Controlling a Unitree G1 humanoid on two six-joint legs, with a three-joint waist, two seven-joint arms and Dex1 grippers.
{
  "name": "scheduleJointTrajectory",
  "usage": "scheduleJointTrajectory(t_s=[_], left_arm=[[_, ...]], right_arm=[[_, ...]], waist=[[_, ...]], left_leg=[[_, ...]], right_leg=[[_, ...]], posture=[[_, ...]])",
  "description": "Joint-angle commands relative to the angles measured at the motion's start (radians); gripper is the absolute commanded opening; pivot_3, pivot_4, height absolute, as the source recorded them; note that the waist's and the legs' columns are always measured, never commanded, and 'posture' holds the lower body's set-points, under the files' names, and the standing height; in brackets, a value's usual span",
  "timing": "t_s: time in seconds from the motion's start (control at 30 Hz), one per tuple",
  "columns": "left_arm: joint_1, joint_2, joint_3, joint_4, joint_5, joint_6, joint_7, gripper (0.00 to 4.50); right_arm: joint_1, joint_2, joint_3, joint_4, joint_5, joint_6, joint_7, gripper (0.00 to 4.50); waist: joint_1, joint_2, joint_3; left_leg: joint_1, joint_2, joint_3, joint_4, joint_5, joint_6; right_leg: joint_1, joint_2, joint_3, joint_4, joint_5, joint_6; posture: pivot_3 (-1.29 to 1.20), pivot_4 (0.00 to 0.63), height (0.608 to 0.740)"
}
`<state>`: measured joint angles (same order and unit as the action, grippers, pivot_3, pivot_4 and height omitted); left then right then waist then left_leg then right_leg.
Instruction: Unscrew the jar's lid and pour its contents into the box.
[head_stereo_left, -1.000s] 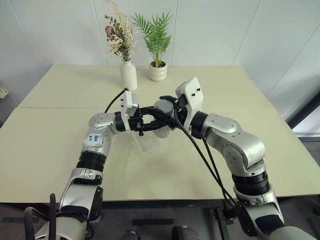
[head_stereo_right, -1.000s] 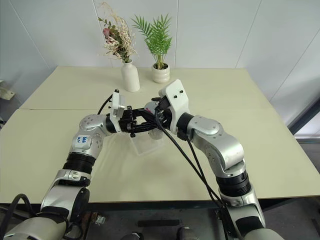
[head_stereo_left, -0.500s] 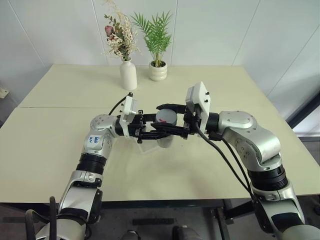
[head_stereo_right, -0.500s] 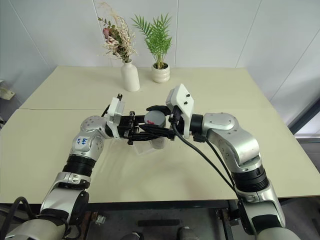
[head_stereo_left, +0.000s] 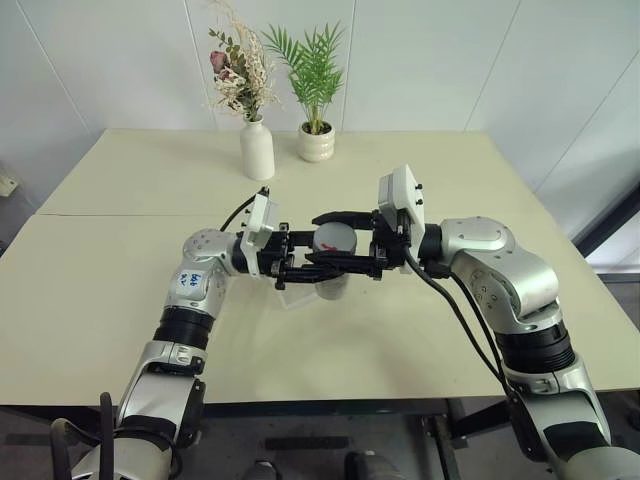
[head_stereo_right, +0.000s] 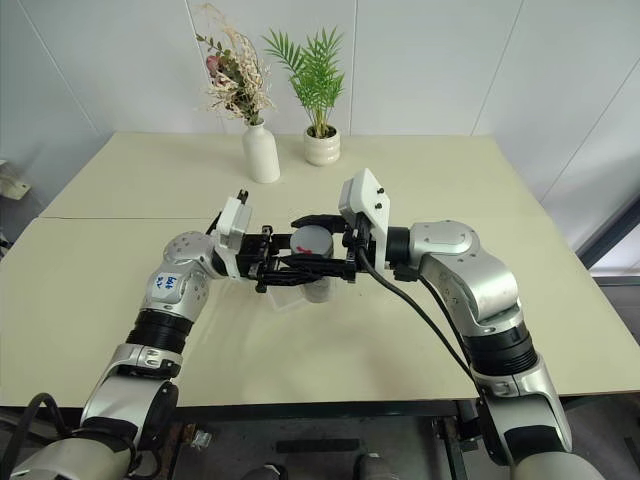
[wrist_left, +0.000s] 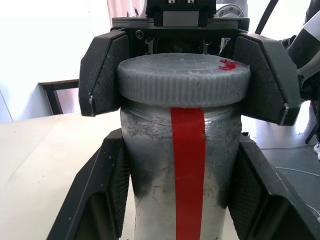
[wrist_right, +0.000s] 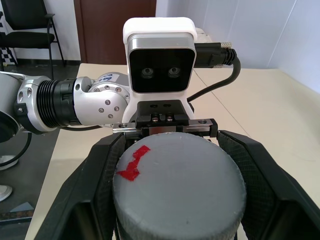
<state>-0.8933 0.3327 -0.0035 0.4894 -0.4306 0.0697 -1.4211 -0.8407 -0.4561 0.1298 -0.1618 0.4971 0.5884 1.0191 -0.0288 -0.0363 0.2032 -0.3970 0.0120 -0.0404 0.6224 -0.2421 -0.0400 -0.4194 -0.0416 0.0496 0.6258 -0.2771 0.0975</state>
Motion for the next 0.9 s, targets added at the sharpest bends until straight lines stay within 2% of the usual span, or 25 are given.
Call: scheduleJointTrajectory(t_s=[0.03,0.07,0.1,0.2,0.23,0.9], left_arm=[[-0.022,0.026,0.059,0.038,-0.015,0.023,0.063,2.21],[-0.019,0.025,0.058,0.032,-0.016,0.025,0.064,2.21],[-0.016,0.024,0.056,0.027,-0.016,0.025,0.063,2.21],[-0.013,0.02,0.051,0.016,-0.014,0.029,0.062,2.21],[-0.014,0.019,0.051,0.012,-0.014,0.034,0.063,2.21],[0.01,0.029,0.011,-0.048,0.005,0.016,0.016,2.21]], right_arm=[[-0.02,0.018,0.024,-0.07,0.05,-0.043,0.084,2.65],[-0.02,0.021,0.021,-0.069,0.05,-0.05,0.082,2.65],[-0.021,0.024,0.018,-0.066,0.048,-0.056,0.08,3.39],[-0.026,0.023,0.019,-0.062,0.042,-0.057,0.081,4.31],[-0.032,0.027,0.018,-0.056,0.037,-0.05,0.069,4.47],[-0.086,0.012,0.021,0.022,-0.042,-0.062,0.057,4.47]], waist=[[0.0,0.0,0.0],[0.0,0.0,0.0],[0.0,0.0,0.0],[0.0,0.0,0.0],[0.0,0.0,0.0],[0.001,0.001,0.0]], left_leg=[[0.0,0.0,0.0,0.0,0.0,0.0],[0.0,0.0,0.0,0.0,0.0,0.0],[0.0,0.0,0.0,0.0,0.0,0.0],[0.0,0.0,0.0,0.0,0.0,0.0],[0.0,0.0,0.0,0.0,0.0,0.0],[-0.001,0.0,0.0,0.001,0.0,0.0]], right_leg=[[0.0,0.0,0.0,0.0,0.0,0.0],[0.0,0.0,0.0,0.0,0.0,0.0],[0.0,0.0,0.0,0.0,0.0,0.0],[0.0,0.0,0.0,0.0,0.0,0.0],[0.0,0.0,0.0,0.0,0.0,0.0],[-0.001,0.0,0.0,0.001,0.0,0.0]], posture=[[0.0,0.15,0.74],[0.0,0.15,0.74],[0.0,0.15,0.74],[0.0,0.15,0.74],[0.0,0.15,0.74],[0.0,0.15,0.74]])
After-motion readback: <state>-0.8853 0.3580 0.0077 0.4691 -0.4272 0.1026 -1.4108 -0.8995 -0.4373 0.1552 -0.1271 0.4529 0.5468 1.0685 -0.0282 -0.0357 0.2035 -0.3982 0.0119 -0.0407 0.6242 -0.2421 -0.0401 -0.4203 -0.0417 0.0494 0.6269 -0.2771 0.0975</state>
